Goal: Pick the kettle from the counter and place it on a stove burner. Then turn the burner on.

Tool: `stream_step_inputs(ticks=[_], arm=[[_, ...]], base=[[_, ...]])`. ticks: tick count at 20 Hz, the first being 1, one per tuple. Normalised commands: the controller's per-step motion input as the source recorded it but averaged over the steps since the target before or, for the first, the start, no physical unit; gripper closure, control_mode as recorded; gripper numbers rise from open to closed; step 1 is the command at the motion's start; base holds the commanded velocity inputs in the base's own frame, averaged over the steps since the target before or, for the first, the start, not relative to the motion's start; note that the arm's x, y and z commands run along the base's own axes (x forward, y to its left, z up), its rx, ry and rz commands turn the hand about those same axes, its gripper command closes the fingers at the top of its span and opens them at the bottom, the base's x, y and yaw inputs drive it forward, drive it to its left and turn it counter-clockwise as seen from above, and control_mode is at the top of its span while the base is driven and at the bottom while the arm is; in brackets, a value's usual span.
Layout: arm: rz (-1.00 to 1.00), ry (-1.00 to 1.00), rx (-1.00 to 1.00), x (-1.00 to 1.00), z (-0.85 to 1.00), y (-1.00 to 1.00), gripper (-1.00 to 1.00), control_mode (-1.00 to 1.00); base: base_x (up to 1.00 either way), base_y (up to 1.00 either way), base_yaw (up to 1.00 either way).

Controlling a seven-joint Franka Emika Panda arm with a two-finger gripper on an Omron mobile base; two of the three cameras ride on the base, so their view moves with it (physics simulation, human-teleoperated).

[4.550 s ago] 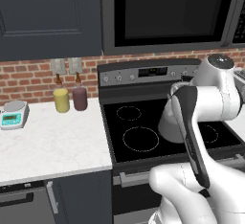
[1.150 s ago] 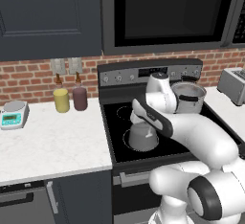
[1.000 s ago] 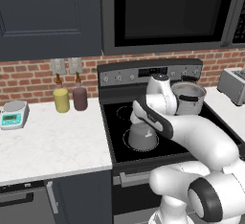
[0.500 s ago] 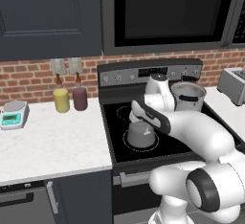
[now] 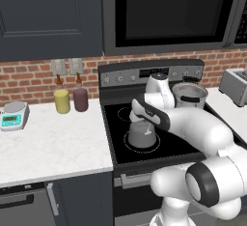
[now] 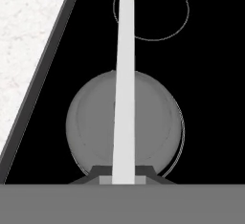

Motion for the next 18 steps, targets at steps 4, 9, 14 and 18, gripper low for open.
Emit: stream_step_inputs(ticks=[4, 9, 14, 18], arm=[[0.0, 0.0, 0.0, 0.0, -0.35, 0.0, 1.0, -1.0], [0.0, 0.0, 0.0, 0.0, -0.16, 0.0, 1.0, -1.0], [0.0, 0.0, 0.0, 0.0, 0.0, 0.0, -1.0, -1.0], [0.0, 0.0, 0.0, 0.0, 0.0, 0.0, -1.0, -1.0]], base=[[0.0, 0.0, 0.0], [0.0, 0.0, 0.0], [0.0, 0.0, 0.0], [0.0, 0.0, 0.0]])
